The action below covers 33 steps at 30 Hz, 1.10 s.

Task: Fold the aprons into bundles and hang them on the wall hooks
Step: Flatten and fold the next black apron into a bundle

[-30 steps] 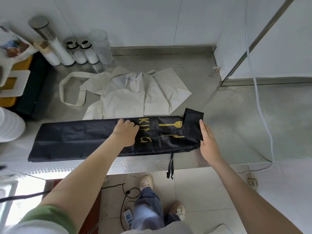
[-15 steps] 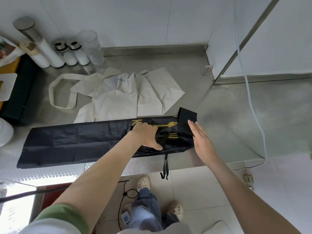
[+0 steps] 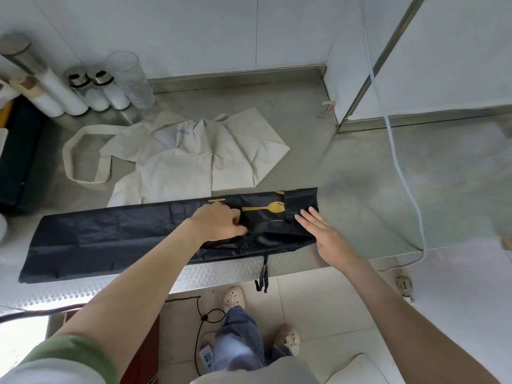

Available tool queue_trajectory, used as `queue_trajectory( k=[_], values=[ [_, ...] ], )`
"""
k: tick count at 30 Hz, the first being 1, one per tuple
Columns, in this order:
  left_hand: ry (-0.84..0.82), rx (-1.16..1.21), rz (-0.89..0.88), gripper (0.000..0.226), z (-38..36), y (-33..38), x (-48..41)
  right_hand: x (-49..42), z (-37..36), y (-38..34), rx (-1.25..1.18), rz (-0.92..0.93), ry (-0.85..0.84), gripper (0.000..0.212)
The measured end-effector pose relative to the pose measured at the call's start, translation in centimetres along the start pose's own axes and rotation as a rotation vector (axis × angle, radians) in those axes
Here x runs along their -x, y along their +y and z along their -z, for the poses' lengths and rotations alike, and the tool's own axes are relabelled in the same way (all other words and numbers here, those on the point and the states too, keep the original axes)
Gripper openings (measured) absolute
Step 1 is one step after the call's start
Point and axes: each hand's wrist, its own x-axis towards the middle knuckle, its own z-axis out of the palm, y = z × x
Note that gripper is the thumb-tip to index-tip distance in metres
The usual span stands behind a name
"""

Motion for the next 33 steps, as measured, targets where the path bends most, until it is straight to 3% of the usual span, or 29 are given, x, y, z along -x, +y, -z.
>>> queue_trajectory(
  k=[2, 5, 7, 9, 11, 14, 15, 17, 19, 23, 28, 31, 33],
  values=[
    [-0.028, -0.085, -0.037, 0.056, -0.4, 0.2, 0.2, 0.4, 0.1, 0.2, 0.021, -0.024, 0.040, 0.066],
    [-0.028, -0.105, -0.010, 0.062, -0.4, 0.5, 0.5, 1.2, 0.3, 0.2, 0.000, -0.064, 0.085, 0.049],
    [0.088, -0.170, 0.015, 0.064, 0.0, 1.4, 0.3, 1.3, 0.3, 0.1, -0.021, -0.096, 0.116, 0.052],
    [0.297, -0.209, 0.018, 0.049, 0.3, 2.9, -0.6, 0.7, 0.6, -0.2, -0.056, -0.126, 0.180, 0.059],
    [0.397, -0.193, -0.058, 0.037, 0.6, 4.8, -2.0, 0.0, 0.6, -0.5, -0.004, -0.101, 0.254, 0.042],
    [0.376, -0.262, -0.288, 0.058, 0.7, 8.2, -4.4, -0.8, -0.1, -0.9, 0.139, -0.091, 0.391, 0.015],
    [0.348, -0.324, -0.351, 0.061, 0.5, 9.3, -5.2, -0.9, -0.5, -0.9, 0.165, -0.137, 0.387, 0.017],
    [0.264, -0.396, -0.389, 0.059, -0.4, 10.7, -6.8, -0.7, -1.6, -0.5, 0.272, -0.211, 0.351, 0.040],
    [0.180, -0.376, -0.297, 0.055, -1.6, 10.8, -7.9, -0.1, -2.2, -0.2, 0.358, -0.251, 0.290, 0.057],
    [0.190, -0.316, -0.134, 0.061, -2.8, 9.8, -8.6, 0.4, -1.9, -0.3, 0.399, -0.314, 0.295, 0.059],
    [0.261, -0.185, -0.161, 0.063, -2.3, 8.4, -7.4, -1.5, 0.2, -3.0, 0.073, -0.552, 0.278, 0.034],
    [0.256, -0.100, -0.337, 0.079, -1.9, 7.3, -6.3, -2.6, 1.2, -3.2, -0.145, -0.626, 0.195, 0.021],
    [0.196, -0.205, -0.423, 0.091, -2.2, 6.5, -5.9, -3.1, 1.8, -3.1, -0.285, -0.649, 0.201, 0.019]
  ],
)
